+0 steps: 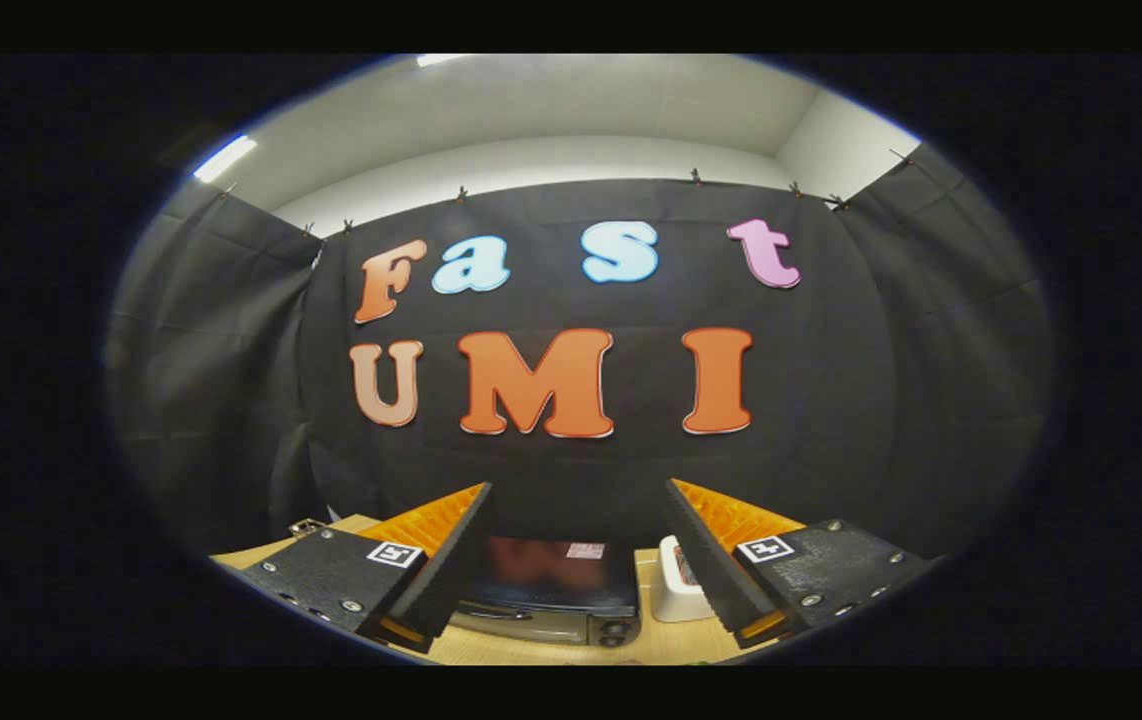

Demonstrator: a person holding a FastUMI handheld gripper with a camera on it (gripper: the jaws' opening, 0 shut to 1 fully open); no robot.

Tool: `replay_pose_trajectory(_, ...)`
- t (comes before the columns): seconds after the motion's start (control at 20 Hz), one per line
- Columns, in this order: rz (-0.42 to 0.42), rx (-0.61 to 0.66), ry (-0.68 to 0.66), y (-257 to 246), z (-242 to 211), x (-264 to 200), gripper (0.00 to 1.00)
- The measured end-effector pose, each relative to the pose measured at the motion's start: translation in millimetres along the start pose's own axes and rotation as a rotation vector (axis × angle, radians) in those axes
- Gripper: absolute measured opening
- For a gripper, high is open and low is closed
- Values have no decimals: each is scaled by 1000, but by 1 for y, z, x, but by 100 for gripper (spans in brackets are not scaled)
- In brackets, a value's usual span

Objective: Open the toaster oven, put the food inside, and close the toaster oven door.

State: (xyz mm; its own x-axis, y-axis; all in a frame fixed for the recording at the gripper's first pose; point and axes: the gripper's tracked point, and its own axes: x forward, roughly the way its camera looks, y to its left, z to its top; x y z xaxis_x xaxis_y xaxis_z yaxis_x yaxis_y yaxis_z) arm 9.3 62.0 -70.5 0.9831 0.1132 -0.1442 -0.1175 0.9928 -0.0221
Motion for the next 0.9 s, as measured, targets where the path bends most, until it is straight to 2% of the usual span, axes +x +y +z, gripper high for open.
replay_pose_trajectory(0.3,88,19,174,56,-76,21,99)
replay_pose_trajectory(0.5,114,57,289,83,-128,33,99)
replay_pose_trajectory(0.65,100,84,370,95,-162,41,99)
replay_pose_trajectory(0.9,18,113,457,96,-200,48,99)
